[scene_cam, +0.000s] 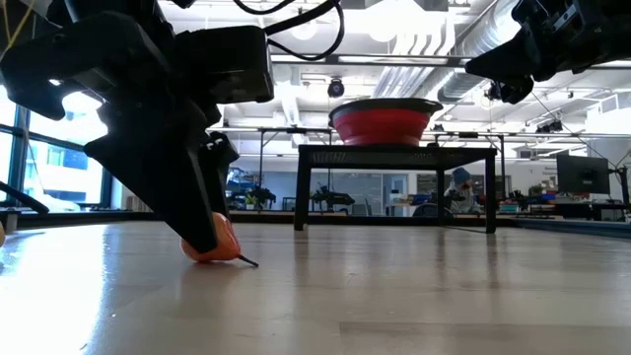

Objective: Pick & Place Fruit
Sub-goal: Put the pear into the strainer on the shelf

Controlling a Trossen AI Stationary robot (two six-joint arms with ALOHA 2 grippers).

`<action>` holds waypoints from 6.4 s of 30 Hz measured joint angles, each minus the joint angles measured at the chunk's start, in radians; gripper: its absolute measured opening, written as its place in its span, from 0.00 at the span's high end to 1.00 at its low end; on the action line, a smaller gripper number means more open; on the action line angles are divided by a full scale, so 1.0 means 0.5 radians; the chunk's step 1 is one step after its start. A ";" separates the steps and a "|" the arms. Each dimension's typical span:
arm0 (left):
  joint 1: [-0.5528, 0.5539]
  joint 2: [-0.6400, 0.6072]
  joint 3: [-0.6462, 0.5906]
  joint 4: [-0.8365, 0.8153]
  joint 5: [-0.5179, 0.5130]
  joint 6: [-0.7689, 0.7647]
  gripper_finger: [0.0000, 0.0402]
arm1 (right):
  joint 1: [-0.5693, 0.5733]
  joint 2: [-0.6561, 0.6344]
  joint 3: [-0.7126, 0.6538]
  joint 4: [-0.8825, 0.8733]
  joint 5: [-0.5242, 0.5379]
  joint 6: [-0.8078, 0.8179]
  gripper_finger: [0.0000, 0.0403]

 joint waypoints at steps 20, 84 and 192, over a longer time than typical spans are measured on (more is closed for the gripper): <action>0.000 -0.072 -0.001 0.055 0.005 -0.004 0.64 | 0.000 -0.001 0.000 0.000 -0.008 -0.002 0.99; 1.286 -0.430 0.786 0.557 -0.268 0.670 0.64 | 0.000 -0.001 -0.001 0.396 0.229 -0.497 0.99; 1.771 0.002 1.972 -1.081 0.066 0.527 0.36 | 0.000 -0.001 -0.001 0.406 0.262 -0.637 0.99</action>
